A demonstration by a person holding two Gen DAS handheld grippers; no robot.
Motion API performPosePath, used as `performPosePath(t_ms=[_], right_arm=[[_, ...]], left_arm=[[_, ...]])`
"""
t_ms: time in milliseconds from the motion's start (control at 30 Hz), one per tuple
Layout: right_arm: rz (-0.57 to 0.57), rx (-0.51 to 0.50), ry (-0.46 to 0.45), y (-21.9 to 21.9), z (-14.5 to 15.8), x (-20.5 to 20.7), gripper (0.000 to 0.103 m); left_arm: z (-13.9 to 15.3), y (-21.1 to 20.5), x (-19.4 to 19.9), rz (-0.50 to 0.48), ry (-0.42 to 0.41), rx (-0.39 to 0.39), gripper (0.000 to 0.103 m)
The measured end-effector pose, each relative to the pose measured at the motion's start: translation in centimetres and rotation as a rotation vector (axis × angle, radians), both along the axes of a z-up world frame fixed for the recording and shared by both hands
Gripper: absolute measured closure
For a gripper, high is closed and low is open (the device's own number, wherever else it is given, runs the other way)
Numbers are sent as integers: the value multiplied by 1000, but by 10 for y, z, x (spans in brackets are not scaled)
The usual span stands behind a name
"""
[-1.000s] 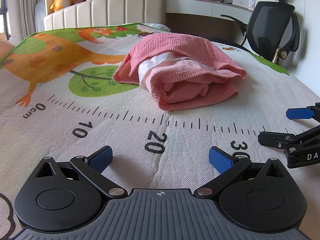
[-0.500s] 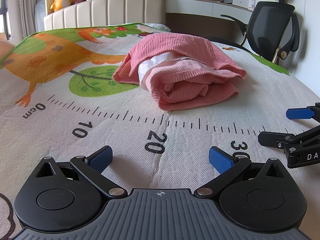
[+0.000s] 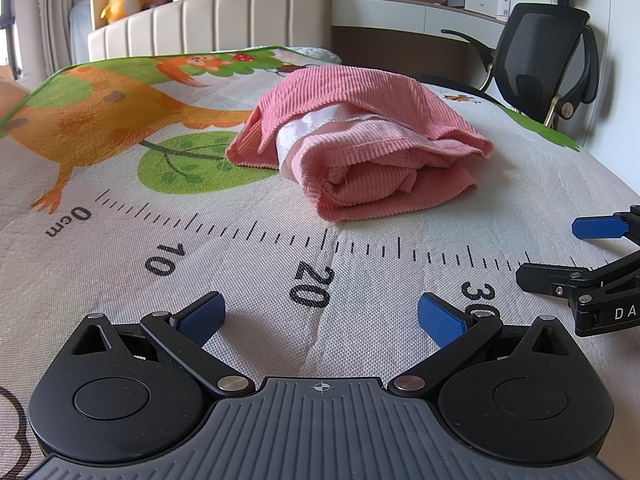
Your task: Fold clothes
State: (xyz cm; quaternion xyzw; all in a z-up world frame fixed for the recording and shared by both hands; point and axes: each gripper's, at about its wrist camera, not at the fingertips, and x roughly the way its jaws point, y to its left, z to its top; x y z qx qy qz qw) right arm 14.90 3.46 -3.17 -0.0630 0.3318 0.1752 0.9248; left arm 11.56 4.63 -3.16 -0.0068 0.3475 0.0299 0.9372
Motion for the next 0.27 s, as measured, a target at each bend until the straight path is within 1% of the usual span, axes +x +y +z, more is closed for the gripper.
performPosePath(t_ms=[267], right_arm=[[0, 0, 0, 0, 0, 0, 0]], left_arm=[[0, -1, -1, 0, -1, 3, 0]])
